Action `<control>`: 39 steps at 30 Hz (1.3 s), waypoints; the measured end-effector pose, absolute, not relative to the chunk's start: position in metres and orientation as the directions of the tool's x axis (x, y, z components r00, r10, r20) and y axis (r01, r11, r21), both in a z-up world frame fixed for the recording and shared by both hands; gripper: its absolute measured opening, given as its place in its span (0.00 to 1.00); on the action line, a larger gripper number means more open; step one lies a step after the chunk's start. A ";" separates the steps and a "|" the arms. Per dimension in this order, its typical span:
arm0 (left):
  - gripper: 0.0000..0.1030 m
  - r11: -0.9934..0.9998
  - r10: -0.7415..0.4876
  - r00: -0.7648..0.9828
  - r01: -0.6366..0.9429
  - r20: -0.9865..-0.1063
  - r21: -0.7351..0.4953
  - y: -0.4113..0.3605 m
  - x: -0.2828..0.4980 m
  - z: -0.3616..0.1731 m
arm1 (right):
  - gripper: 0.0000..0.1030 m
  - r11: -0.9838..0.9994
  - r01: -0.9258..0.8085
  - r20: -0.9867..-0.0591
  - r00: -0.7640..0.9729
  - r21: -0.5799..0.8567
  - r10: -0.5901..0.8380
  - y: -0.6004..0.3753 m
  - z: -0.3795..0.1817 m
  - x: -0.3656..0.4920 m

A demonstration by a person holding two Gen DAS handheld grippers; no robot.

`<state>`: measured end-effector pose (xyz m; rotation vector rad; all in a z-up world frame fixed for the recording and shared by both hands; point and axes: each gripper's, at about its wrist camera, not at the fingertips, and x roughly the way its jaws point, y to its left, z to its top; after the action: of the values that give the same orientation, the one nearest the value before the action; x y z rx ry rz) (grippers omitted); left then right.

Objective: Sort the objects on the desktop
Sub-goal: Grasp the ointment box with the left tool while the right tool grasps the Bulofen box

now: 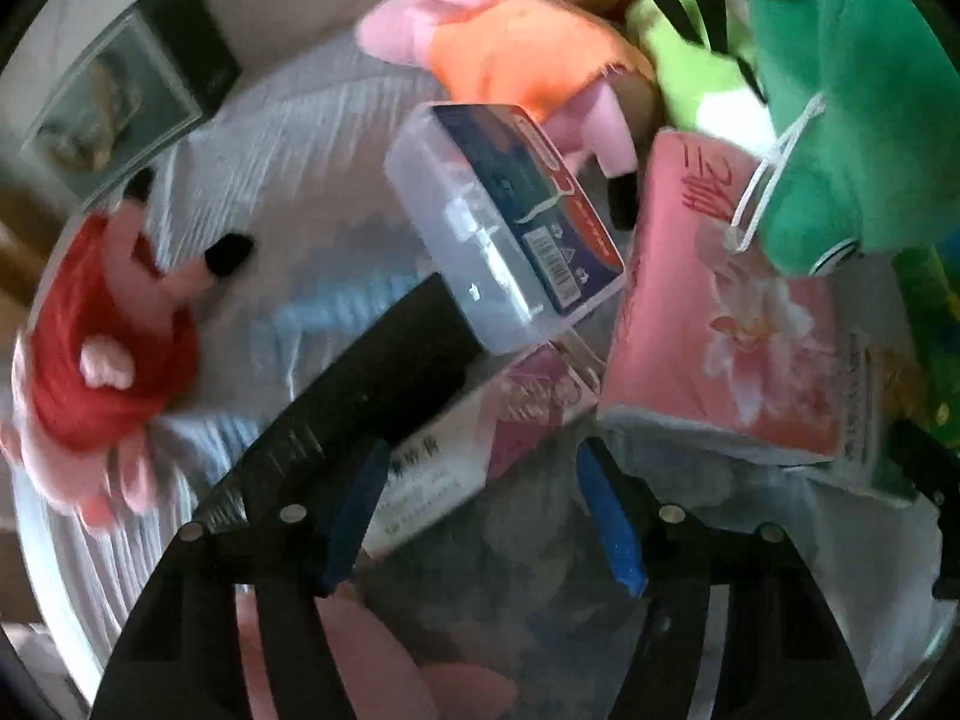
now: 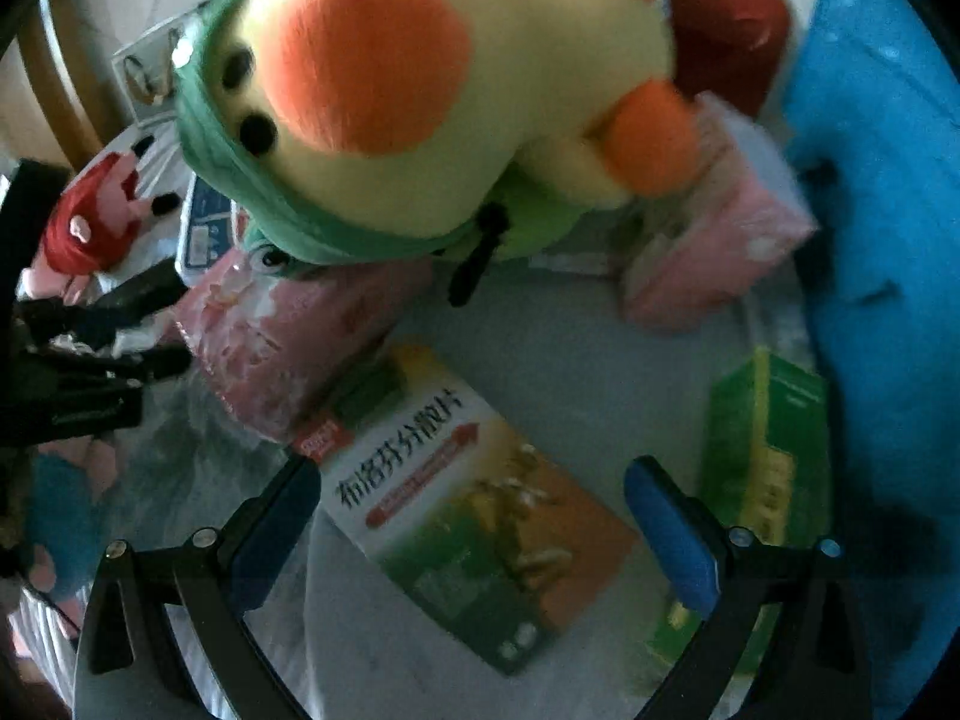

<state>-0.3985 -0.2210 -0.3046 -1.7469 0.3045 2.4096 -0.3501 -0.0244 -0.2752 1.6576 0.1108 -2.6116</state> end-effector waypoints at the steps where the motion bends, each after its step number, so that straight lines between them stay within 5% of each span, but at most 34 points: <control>1: 0.63 -0.968 0.004 -0.302 -0.241 -0.953 0.072 -0.221 -0.402 -0.308 | 1.00 -0.996 0.079 -0.909 -0.417 -0.036 -0.001 -0.025 -0.280 -0.354; 9: 0.64 -0.985 0.067 -0.283 -0.172 -0.957 -0.019 -0.227 -0.398 -0.321 | 1.00 -0.994 0.106 -0.934 -0.349 0.040 -0.075 -0.025 -0.307 -0.372; 18: 0.34 -0.994 0.033 -0.278 -0.113 -0.960 -0.002 -0.228 -0.343 -0.321 | 1.00 -0.987 0.129 -0.951 -0.281 0.097 -0.130 -0.023 -0.308 -0.346; 24: 0.26 -0.990 0.011 -0.283 -0.138 -0.959 0.030 -0.208 -0.315 -0.314 | 1.00 -0.981 0.141 -0.957 -0.239 0.133 -0.164 -0.027 -0.309 -0.318; 39: 0.30 -0.992 0.059 -0.246 -0.122 -0.967 -0.030 -0.208 -0.326 -0.318 | 1.00 -0.995 0.038 -0.955 -0.279 0.094 -0.101 -0.030 -0.316 -0.306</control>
<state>-0.3259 -0.2075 -0.3183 -1.8533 0.0772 2.3920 -0.3059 -0.0303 -0.3156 1.8306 -0.0806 -2.4439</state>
